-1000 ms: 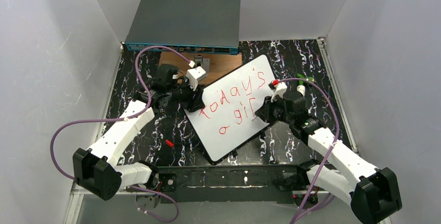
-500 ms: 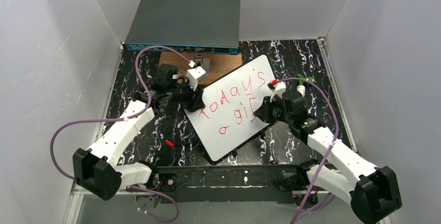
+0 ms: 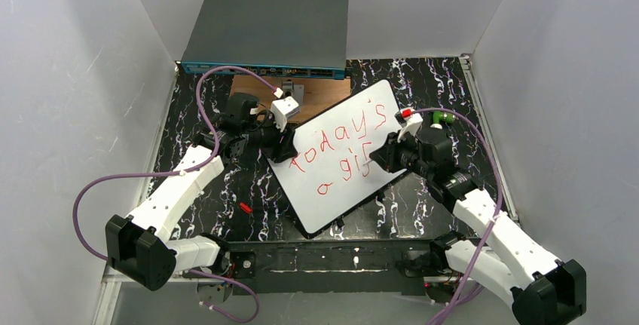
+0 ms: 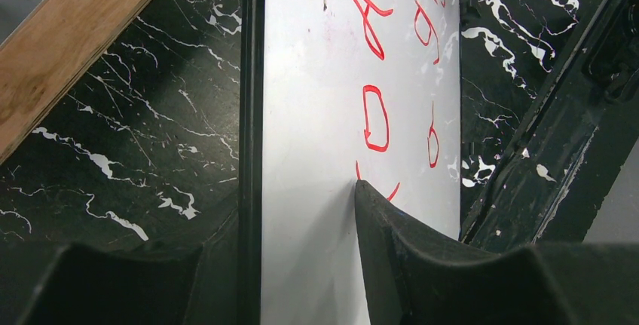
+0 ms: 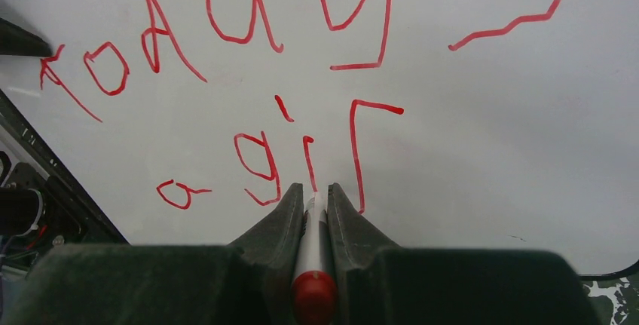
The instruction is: Write a sentence on the whiteboard
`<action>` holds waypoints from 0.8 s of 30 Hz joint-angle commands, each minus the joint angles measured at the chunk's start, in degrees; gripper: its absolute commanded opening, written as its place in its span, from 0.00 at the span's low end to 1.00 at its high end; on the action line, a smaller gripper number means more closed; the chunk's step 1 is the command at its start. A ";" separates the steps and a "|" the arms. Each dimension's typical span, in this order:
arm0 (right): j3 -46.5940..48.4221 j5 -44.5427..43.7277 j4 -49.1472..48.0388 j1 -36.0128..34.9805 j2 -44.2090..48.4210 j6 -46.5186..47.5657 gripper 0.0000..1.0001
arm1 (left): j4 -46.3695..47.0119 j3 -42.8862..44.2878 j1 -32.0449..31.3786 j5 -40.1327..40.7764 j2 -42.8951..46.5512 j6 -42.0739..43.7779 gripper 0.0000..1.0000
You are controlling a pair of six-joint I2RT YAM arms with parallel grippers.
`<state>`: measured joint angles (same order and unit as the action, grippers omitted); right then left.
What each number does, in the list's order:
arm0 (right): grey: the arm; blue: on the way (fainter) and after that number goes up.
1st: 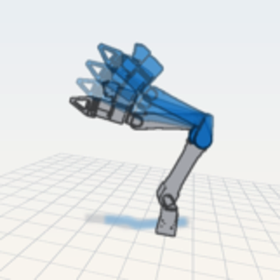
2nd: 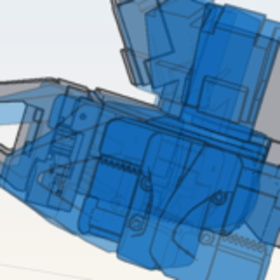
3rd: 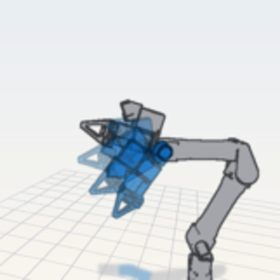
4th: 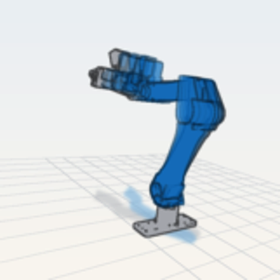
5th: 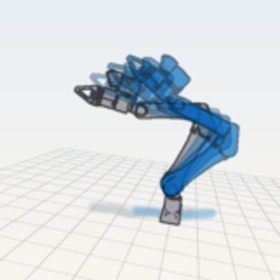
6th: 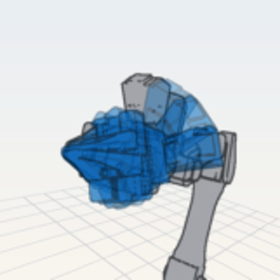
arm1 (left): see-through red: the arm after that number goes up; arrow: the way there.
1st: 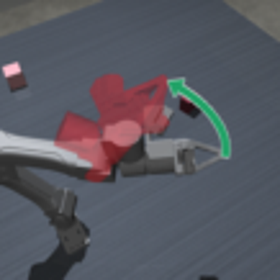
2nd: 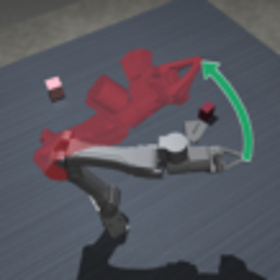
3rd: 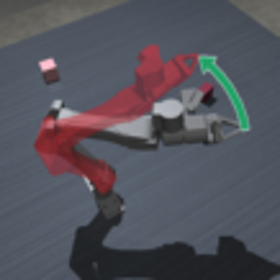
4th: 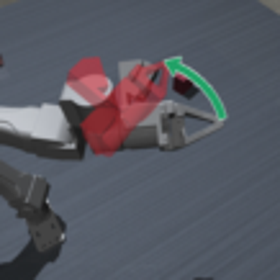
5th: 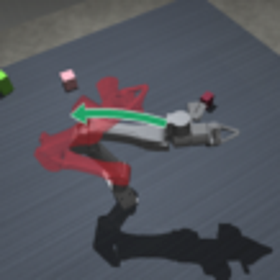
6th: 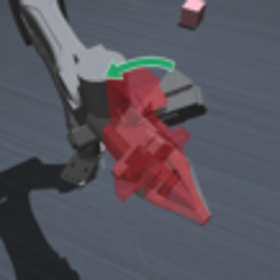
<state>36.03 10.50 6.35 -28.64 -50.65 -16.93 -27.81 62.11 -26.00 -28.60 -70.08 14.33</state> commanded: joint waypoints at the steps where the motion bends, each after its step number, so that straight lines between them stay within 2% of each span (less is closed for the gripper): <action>1: 3.22 -1.56 1.63 -0.36 3.22 1.02 0.01 | -1.28 0.30 -1.18 -2.33 -0.31 4.57 0.00; 10: 3.37 -4.77 -0.74 -0.37 1.37 0.60 0.01 | -1.10 0.46 -1.21 -2.47 -0.49 4.55 0.00; 24: 5.81 -1.28 -3.89 -0.36 -3.76 1.43 0.01 | -1.19 0.33 -1.16 -2.51 -0.56 4.48 0.00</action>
<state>39.03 7.97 6.02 -28.69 -54.06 -15.88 -27.59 62.11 -26.00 -28.75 -70.11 14.37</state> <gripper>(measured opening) 0.195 0.435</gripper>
